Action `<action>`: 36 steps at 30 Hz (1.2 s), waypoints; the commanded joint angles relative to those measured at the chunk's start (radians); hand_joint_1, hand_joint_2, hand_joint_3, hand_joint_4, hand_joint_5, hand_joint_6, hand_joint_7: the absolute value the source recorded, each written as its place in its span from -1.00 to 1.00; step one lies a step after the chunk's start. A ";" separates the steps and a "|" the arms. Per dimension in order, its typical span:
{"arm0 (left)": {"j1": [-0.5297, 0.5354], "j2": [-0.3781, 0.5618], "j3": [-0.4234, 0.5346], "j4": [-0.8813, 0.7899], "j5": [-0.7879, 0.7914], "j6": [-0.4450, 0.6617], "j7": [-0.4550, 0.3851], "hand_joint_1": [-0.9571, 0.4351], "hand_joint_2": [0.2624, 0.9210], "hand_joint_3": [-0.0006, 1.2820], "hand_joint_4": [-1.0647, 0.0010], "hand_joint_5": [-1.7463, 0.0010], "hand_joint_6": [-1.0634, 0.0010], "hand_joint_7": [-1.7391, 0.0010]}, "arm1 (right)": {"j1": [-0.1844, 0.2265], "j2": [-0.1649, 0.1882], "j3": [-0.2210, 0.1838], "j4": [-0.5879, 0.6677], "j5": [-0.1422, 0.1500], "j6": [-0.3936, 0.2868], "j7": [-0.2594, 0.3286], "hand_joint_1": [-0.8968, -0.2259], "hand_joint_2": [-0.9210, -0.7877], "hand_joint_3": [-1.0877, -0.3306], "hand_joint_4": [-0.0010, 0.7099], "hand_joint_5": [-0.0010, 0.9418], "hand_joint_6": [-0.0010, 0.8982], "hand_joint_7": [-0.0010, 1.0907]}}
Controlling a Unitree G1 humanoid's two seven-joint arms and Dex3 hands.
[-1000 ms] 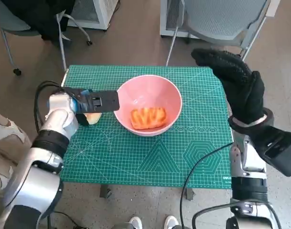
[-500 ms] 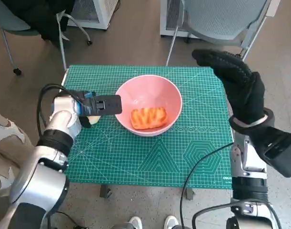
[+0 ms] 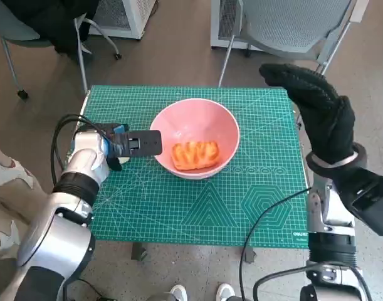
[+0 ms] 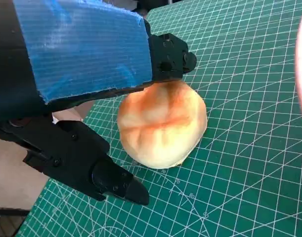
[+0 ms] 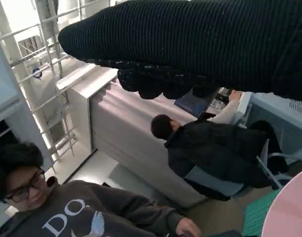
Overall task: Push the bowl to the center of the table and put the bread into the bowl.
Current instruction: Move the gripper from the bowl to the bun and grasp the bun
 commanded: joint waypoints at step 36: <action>0.040 0.021 -0.034 -0.010 -0.012 -0.017 0.240 0.94 0.08 0.11 -0.13 -0.66 -0.17 0.74 | -0.002 0.011 0.022 0.036 -0.012 -0.019 -0.025 -0.45 -1.00 -0.05 -0.53 -1.00 -0.76 -0.43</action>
